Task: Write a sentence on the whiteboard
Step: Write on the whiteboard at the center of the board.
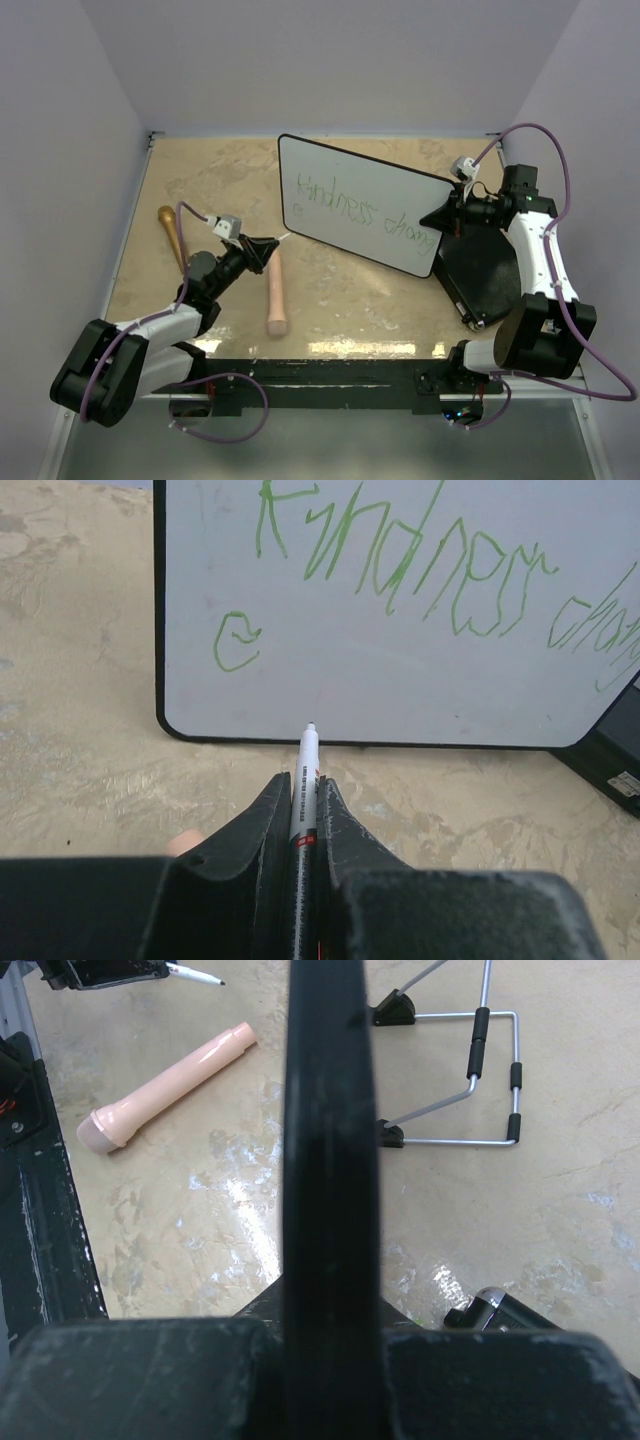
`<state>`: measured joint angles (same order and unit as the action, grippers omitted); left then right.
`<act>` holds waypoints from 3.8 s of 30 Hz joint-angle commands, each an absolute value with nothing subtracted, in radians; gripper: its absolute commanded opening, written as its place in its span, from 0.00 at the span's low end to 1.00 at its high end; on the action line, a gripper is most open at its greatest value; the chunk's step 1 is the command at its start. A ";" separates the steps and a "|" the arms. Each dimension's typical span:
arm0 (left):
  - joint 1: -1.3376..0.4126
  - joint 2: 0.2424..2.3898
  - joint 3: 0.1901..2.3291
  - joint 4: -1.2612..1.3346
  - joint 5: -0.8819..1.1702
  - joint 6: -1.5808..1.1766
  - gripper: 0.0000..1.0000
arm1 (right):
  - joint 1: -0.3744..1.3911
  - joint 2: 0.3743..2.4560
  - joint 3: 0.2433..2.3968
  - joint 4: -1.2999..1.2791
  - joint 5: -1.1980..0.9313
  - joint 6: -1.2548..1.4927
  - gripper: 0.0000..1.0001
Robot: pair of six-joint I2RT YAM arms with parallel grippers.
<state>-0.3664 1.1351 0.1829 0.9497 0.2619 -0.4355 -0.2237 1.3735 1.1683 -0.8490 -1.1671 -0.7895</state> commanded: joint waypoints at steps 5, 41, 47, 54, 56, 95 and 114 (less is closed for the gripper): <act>-0.392 1.155 0.259 0.836 0.289 -0.394 0.00 | -0.221 1.367 1.164 -0.833 -1.115 -0.815 0.00; -0.543 1.166 0.258 0.816 0.189 -0.324 0.00 | -0.215 1.374 1.164 -0.830 -1.112 -0.815 0.00; -0.543 1.151 0.247 0.822 0.170 -0.313 0.00 | -0.215 1.371 1.164 -0.831 -1.112 -0.813 0.00; -0.537 1.137 0.233 0.830 0.146 -0.308 0.00 | -0.215 1.373 1.164 -0.833 -1.112 -0.818 0.00; -0.520 1.141 0.227 0.842 0.149 -0.316 0.00 | -0.216 1.373 1.163 -0.833 -1.112 -0.818 0.00; -0.405 1.499 0.471 1.026 0.265 -0.382 0.00 | -0.213 1.382 1.164 -0.838 -1.111 -0.825 0.00; -0.413 1.450 0.423 1.023 0.255 -0.364 0.00 | -0.215 1.388 1.164 -0.836 -1.111 -0.827 0.00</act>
